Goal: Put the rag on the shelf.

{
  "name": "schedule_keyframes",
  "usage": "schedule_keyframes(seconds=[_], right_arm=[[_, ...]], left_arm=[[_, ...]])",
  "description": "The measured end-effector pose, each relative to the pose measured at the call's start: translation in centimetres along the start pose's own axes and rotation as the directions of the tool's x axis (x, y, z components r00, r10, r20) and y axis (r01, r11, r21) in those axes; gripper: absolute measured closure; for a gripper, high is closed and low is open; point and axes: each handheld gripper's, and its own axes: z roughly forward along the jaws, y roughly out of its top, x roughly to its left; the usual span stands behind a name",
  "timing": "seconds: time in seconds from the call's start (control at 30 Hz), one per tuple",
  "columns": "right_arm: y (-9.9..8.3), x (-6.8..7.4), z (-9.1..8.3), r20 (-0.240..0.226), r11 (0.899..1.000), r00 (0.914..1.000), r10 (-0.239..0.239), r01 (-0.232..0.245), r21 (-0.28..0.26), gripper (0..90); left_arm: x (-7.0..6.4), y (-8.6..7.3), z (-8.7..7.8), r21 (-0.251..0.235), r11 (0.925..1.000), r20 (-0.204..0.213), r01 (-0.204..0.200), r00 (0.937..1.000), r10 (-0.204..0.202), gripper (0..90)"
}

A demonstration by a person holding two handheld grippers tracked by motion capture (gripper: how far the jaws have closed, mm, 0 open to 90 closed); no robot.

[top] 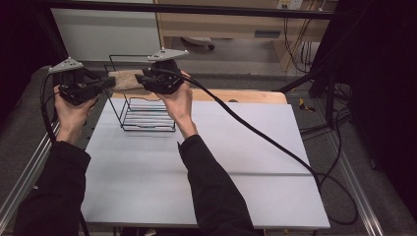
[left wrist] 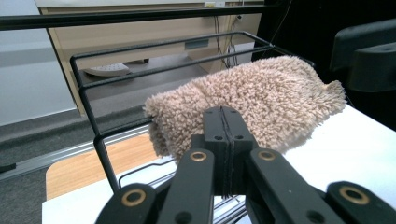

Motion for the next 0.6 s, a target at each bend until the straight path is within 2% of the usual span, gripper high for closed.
schedule_keyframes(seconds=[0.13,0.27,0.6], right_arm=[[-1.0,-0.1,0.7,0.006,0.998,0.9999,0.008,-0.008,0.058,83.4],[-2.1,-0.4,1.3,0.02,0.995,0.9995,0.024,-0.026,0.097,86.4],[-3.5,-1.0,2.1,0.044,0.995,0.9986,0.028,-0.032,0.091,85.9]], left_arm=[[0.0,-0.6,-0.1,0.009,0.9999,0.004,-0.007,1.0,0.007,89.2],[0.0,-1.3,0.2,0.022,0.9997,0.0,-0.013,0.9999,0.013,89.1],[0.1,-1.8,1.4,0.027,0.9996,-0.02,-0.007,0.9998,0.008,89.1]])
